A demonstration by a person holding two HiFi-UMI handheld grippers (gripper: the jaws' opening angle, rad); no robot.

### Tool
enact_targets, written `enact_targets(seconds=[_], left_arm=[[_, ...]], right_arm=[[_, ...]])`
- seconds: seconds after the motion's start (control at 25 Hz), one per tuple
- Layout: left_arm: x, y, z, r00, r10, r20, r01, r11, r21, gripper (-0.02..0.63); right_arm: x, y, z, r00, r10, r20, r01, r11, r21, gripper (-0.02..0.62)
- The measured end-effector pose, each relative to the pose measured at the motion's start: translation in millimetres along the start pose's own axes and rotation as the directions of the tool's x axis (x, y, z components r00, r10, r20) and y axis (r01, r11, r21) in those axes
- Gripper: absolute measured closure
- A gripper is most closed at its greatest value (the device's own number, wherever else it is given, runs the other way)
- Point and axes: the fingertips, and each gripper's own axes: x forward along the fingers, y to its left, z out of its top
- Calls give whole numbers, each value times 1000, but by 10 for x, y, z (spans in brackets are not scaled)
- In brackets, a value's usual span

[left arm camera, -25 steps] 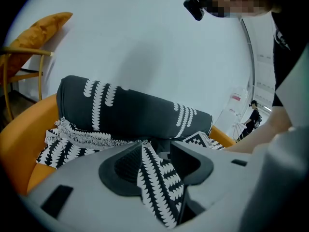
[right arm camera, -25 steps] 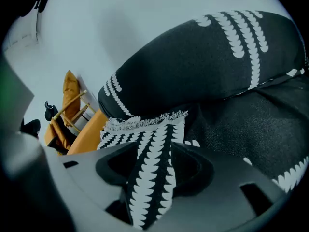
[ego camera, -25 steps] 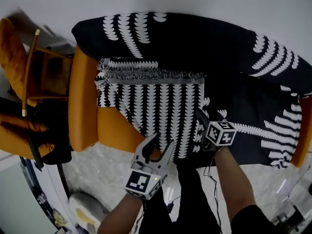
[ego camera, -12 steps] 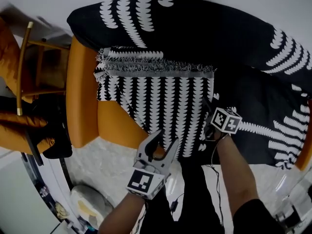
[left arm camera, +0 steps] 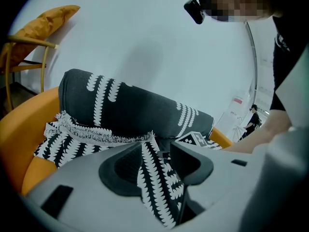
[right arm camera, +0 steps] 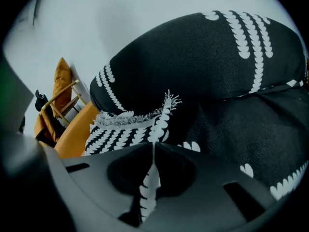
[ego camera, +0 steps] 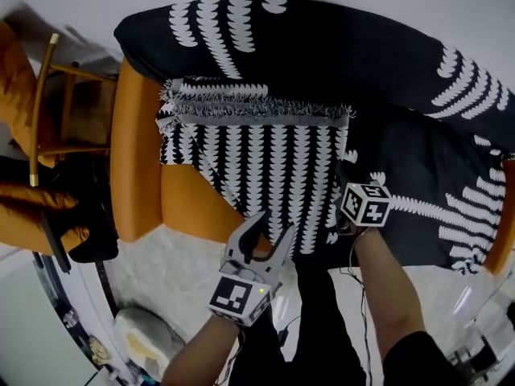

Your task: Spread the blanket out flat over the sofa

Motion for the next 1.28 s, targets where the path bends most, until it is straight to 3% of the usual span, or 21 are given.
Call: enact_targets(seconds=[0.28,0.68,0.92,1.28], left_arm=[[-137,0,169,1000,-9,9,9,1000,-4,434],[-409,33,323,999,13,40,-13,1000,-14,434],[-643,125,334,998,29,62,-26,999,-45,434],[-939,465,434,998,46,41,-41,991,-127,424]], right_arm=[[-329,658,144,994,94,46,-85,980,-181,578],[-801,1442,163,971,228,76,-187,915,-359,580],[-1101,1939,68,939,333,84,-261,851,-456,580],[-1395,2809,-28,881,472,-3,-374,694,-615,580]])
